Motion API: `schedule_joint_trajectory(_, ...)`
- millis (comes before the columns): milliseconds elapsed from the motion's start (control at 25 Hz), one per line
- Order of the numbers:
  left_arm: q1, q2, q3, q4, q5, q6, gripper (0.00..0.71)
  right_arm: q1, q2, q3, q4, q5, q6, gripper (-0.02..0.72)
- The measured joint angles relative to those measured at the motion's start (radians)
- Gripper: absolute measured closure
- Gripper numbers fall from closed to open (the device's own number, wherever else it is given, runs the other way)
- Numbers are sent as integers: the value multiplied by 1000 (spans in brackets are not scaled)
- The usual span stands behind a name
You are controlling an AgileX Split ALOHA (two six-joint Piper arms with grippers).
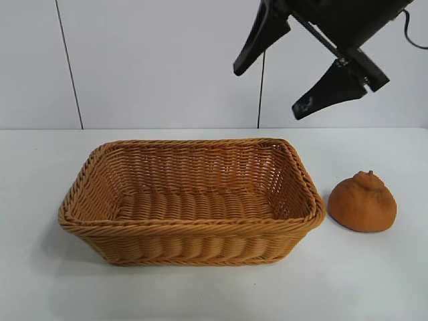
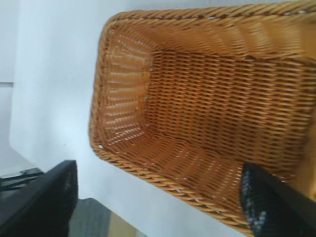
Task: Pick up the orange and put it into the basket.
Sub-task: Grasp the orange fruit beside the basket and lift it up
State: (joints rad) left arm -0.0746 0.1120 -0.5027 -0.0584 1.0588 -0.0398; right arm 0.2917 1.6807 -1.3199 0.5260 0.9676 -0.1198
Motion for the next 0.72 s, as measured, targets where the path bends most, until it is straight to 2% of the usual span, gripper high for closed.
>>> schedule_joint_trajectory(120, 0, -25, 0, 10, 1, 2, 92, -13, 0, -39, -171, 35, 87, 94)
schedule_joint_trajectory(240, 0, -26, 0, 11, 2, 9, 93, -64, 1, -49, -238, 46, 120, 94)
schedule_joint_trajectory(480, 0, -26, 0, 13, 3, 13, 93, -188, 54, -49, -258, 39, 126, 94)
schedule_joint_trajectory(720, 0, -100, 0, 13, 3, 13, 93, -209, 135, -49, -260, 31, 120, 94)
